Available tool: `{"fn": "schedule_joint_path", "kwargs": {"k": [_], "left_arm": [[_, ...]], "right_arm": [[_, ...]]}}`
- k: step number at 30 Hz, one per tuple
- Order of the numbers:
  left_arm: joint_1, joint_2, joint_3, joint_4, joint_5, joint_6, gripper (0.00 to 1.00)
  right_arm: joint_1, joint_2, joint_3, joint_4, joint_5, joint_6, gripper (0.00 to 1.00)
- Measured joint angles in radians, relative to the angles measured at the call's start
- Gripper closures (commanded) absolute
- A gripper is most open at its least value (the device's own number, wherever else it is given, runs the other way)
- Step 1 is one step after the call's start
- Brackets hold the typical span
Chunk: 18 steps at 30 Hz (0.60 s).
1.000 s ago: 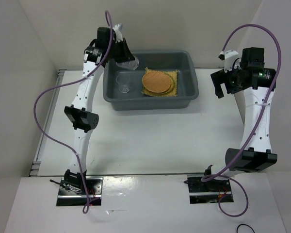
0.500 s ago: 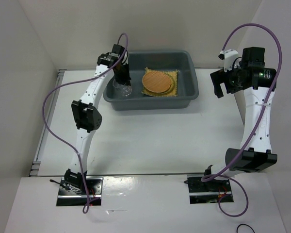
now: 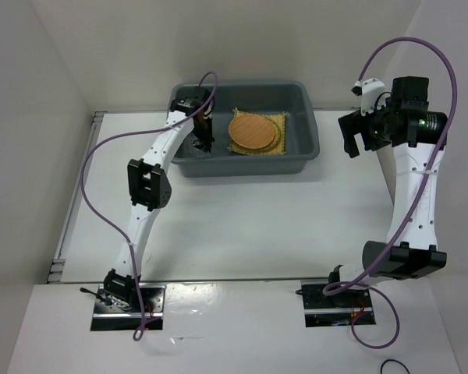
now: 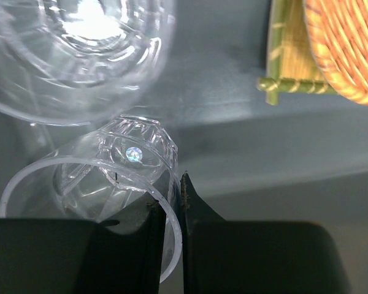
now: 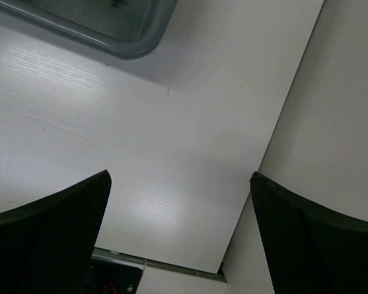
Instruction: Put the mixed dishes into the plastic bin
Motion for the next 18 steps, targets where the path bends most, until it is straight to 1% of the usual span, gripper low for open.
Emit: {"fn": "schedule_joint_path", "kwargs": {"k": [1, 2, 3, 5, 6, 7, 9, 10, 13, 15, 16, 17, 18], "left_arm": [[0.004, 0.000, 0.002, 0.000, -0.002, 0.000, 0.89], [0.009, 0.001, 0.005, 0.000, -0.003, 0.000, 0.77], [0.014, 0.001, 0.007, 0.000, -0.002, 0.002, 0.58], [0.023, 0.001, 0.013, 0.000, -0.001, -0.001, 0.49], [0.027, 0.001, 0.015, 0.001, 0.003, -0.001, 0.39], [0.031, 0.001, 0.016, 0.002, 0.005, 0.002, 0.34], [0.038, 0.001, 0.017, 0.003, 0.014, 0.002, 0.28], [0.041, 0.001, 0.017, 0.003, 0.023, 0.002, 0.22], [0.042, 0.001, 0.052, -0.003, 0.043, 0.001, 0.18], [0.042, 0.001, 0.125, -0.009, 0.047, 0.000, 0.13], [0.042, -0.002, 0.183, -0.009, 0.046, -0.001, 0.11], [0.043, -0.002, 0.265, -0.014, 0.044, -0.002, 0.07], [0.047, -0.018, 0.325, 0.005, 0.043, -0.003, 0.04]], "right_arm": [[0.000, -0.006, 0.000, 0.000, -0.002, 0.000, 0.01], [0.000, -0.010, 0.000, 0.000, -0.003, 0.000, 0.01], [0.000, -0.016, -0.002, 0.000, -0.003, 0.000, 0.01], [0.000, -0.028, -0.003, 0.000, -0.003, 0.000, 0.01], [0.000, -0.034, -0.006, 0.000, -0.004, 0.000, 0.01], [0.000, -0.040, -0.011, -0.001, -0.005, 0.000, 0.01], [0.000, -0.049, -0.021, 0.000, -0.006, 0.000, 0.01], [0.000, -0.055, -0.027, -0.001, -0.006, 0.000, 0.01], [0.000, -0.061, -0.038, -0.001, -0.006, 0.001, 0.01], [0.000, -0.063, -0.043, -0.002, -0.006, 0.005, 0.01], [0.000, -0.063, -0.044, -0.001, -0.006, 0.008, 0.01], [0.000, -0.064, -0.048, 0.000, -0.006, 0.010, 0.01], [0.000, -0.065, -0.053, -0.002, -0.006, 0.014, 0.01]]}}
